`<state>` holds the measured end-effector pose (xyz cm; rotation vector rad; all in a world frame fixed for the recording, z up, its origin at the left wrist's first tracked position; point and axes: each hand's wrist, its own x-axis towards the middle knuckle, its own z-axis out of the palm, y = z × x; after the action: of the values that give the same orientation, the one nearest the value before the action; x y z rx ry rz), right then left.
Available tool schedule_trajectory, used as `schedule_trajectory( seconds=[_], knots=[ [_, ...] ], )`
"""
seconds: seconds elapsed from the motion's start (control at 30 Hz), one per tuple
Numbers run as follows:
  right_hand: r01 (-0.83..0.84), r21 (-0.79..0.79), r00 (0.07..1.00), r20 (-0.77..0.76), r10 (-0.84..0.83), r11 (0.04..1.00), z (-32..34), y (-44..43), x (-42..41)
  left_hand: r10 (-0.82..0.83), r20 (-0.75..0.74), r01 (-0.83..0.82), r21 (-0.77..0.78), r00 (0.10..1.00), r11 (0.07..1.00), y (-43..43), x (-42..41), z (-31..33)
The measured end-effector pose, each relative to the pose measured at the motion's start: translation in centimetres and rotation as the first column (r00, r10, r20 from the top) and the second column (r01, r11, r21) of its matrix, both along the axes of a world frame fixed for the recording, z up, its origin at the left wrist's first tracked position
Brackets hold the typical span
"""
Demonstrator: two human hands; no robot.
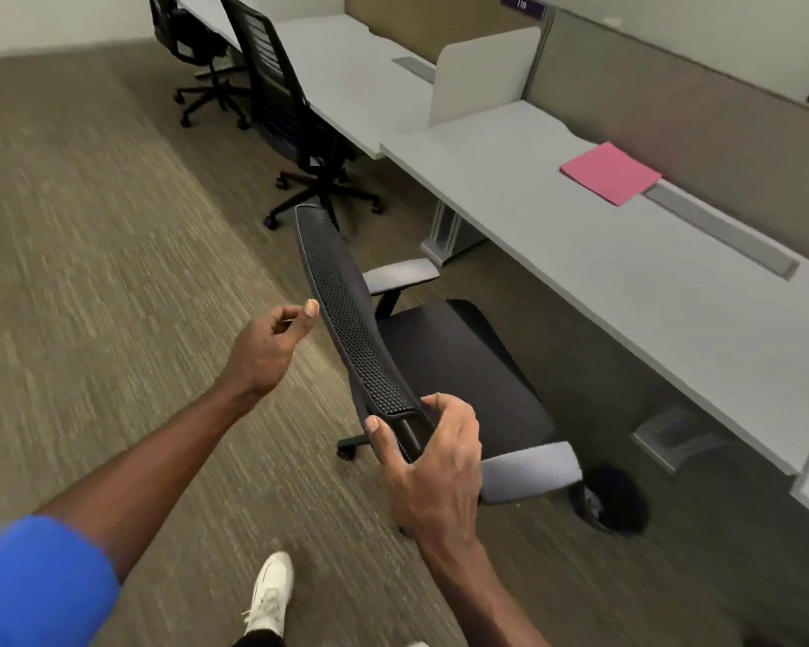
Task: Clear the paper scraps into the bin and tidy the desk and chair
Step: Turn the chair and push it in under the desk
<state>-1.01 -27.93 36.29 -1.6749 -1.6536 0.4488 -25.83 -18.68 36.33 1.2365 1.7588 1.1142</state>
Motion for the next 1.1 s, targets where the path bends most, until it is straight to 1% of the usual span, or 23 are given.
schedule_trajectory(
  seconds=[0.17,0.27,0.33,0.43,0.5,0.57,0.6,0.63,0.7,0.8,0.87,0.97,1.1],
  knots=[
    [0.110,0.109,0.987,0.105,-0.122,0.988,2.1,0.7,-3.9,-0.072,-0.089,0.075,0.021,0.993,0.997,6.2,-4.2,0.3],
    [0.199,0.108,0.957,0.194,-0.217,0.974,2.5,1.5,-6.6,-0.143,-0.165,0.154,0.054,0.976,0.987,9.5,-6.2,0.2],
    [0.274,0.078,0.922,0.263,-0.285,0.958,2.1,2.1,-8.1,-0.199,-0.224,0.224,0.093,0.954,0.970,11.4,-7.2,0.4],
    [0.382,0.038,0.844,0.393,-0.365,0.924,0.9,3.1,-9.2,-0.305,-0.383,0.363,0.086,0.872,0.928,13.8,-8.0,0.8],
    [0.434,0.032,0.800,0.446,-0.402,0.900,0.1,3.6,-9.2,-0.362,-0.521,0.462,0.072,0.773,0.884,15.0,-8.5,0.5],
    [0.458,0.056,0.775,0.463,-0.430,0.887,-0.6,4.0,-8.9,-0.419,-0.631,0.565,0.038,0.653,0.824,16.0,-8.5,0.0],
    [0.467,0.078,0.766,0.462,-0.447,0.881,-0.8,4.2,-8.6,-0.441,-0.653,0.602,0.028,0.615,0.798,16.4,-8.2,-0.4],
    [0.476,0.102,0.757,0.459,-0.466,0.874,-1.0,4.4,-8.3,-0.452,-0.660,0.621,0.028,0.600,0.783,16.6,-7.8,-0.6],
    [0.484,0.150,0.742,0.452,-0.495,0.862,-1.3,5.0,-7.5,-0.439,-0.680,0.632,0.046,0.587,0.774,17.2,-7.2,-0.7],
    [0.477,0.223,0.736,0.428,-0.525,0.850,-1.4,6.3,-6.4,-0.406,-0.734,0.647,0.059,0.544,0.760,18.2,-7.0,-0.7],
    [0.475,0.250,0.730,0.424,-0.536,0.844,-1.4,7.2,-5.9,-0.389,-0.746,0.655,0.082,0.540,0.751,19.0,-7.1,-0.8],
    [0.476,0.257,0.730,0.418,-0.541,0.841,-1.8,8.2,-5.2,-0.356,-0.758,0.653,0.120,0.547,0.748,19.8,-6.9,-1.0],
    [0.477,0.237,0.737,0.416,-0.532,0.846,-2.2,9.1,-3.9,-0.354,-0.768,0.662,0.118,0.534,0.740,20.5,-6.0,-1.4]
  ],
)
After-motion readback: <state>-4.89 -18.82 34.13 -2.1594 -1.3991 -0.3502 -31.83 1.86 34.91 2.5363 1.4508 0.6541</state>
